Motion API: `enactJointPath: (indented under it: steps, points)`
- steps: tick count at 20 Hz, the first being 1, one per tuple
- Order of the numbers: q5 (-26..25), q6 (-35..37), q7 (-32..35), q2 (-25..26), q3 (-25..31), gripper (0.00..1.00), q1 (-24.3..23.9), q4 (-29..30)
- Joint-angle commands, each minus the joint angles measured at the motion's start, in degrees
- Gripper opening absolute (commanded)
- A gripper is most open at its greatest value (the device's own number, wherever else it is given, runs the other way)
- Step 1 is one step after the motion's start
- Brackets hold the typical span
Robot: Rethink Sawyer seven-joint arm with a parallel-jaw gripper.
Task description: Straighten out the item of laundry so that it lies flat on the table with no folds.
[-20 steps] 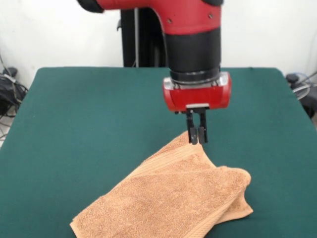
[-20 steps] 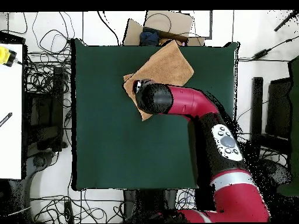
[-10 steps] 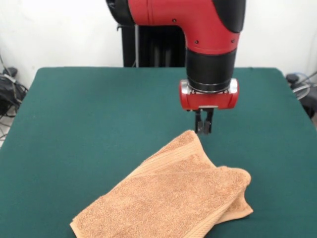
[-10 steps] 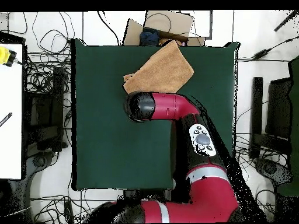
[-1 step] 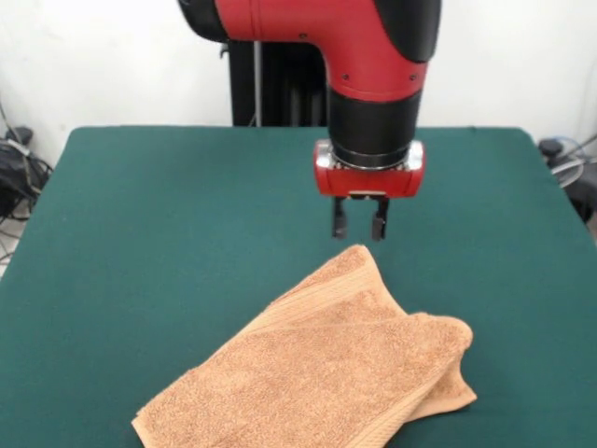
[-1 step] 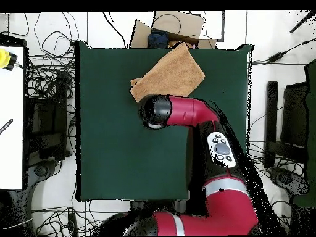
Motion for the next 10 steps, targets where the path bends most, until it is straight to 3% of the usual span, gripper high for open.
enactJointPath:
  steps: [1, 10]
  points:
    - [2.5, -3.1, 7.4, 1.7, 1.9, 1.0, -2.1, 0.6]
    - [3.5, -2.4, 6.7, 2.1, 3.2, 1.0, -2.7, 0.5]
